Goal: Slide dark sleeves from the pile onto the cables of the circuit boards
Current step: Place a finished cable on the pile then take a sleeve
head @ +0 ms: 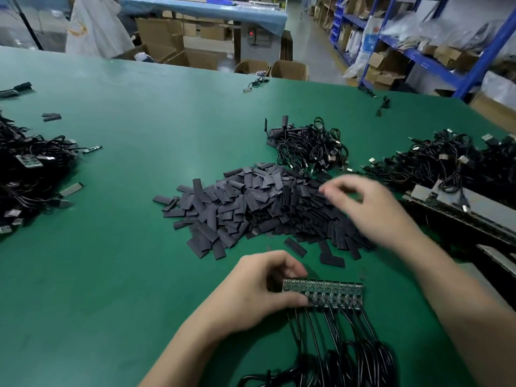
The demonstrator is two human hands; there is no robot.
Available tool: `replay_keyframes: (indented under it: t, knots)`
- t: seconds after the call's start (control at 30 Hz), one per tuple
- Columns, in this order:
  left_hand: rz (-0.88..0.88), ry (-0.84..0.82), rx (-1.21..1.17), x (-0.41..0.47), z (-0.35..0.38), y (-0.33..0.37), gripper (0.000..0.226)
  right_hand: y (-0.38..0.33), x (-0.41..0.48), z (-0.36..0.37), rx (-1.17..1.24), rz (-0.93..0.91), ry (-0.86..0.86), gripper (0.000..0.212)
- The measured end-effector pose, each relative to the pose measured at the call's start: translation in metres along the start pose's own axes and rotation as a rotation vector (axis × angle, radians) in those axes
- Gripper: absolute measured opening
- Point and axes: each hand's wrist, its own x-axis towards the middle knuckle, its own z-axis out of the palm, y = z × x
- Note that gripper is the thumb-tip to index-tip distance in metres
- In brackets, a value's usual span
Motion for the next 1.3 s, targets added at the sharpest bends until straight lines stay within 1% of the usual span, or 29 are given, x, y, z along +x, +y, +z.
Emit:
replay_keyframes:
  t: [0.07,0.17,0.2,0.27,0.33,0.43,0.57,0.73,0.9,1.07,1.2,1.27,1.3]
  knots:
    - [-0.009,0.016,-0.185,0.001,0.002,0.002,0.035,0.001,-0.046,0.006,0.073,0.017,-0.14,0.026]
    - [-0.02,0.015,-0.401,0.003,0.006,0.005,0.039,0.006,-0.081,0.017,0.165,0.01,-0.297,0.002]
    - [-0.028,0.005,-0.443,0.003,0.008,0.005,0.039,0.01,-0.085,0.021,0.181,0.001,-0.304,0.01]
    - [-0.057,-0.005,-0.504,0.001,0.01,0.003,0.034,0.016,-0.09,0.025,0.207,0.025,-0.295,0.014]
    - [-0.082,0.01,-0.539,0.0,0.012,0.003,0.027,0.02,-0.091,0.025,0.221,0.041,-0.276,0.01]
    - [-0.084,0.04,-0.515,0.0,0.016,0.004,0.022,0.022,-0.095,0.028,0.217,0.014,-0.25,0.004]
    - [-0.081,0.038,-0.477,0.0,0.02,0.006,0.023,0.021,-0.1,0.035,0.136,0.0,-0.207,0.003]
    - [-0.085,-0.022,-0.527,0.0,0.016,0.007,0.014,0.021,-0.103,0.036,0.223,-0.023,-0.208,0.008]
    - [-0.075,-0.048,-0.552,0.001,0.015,0.005,0.011,0.019,-0.102,0.037,0.256,-0.009,-0.217,0.011]
    - [-0.067,-0.071,-0.623,0.0,0.012,0.003,0.01,0.012,-0.102,0.032,0.335,-0.028,-0.247,0.008]
    - [-0.036,-0.033,-0.653,0.001,0.011,0.002,0.011,0.016,-0.101,0.031,0.273,-0.01,-0.22,0.004]
    - [0.016,-0.016,-0.675,0.001,0.009,0.002,0.013,0.02,-0.102,0.033,0.179,0.0,-0.192,0.006]
    - [0.051,-0.013,-0.687,0.0,0.008,0.002,0.018,0.021,-0.103,0.035,0.119,-0.01,-0.17,0.008]
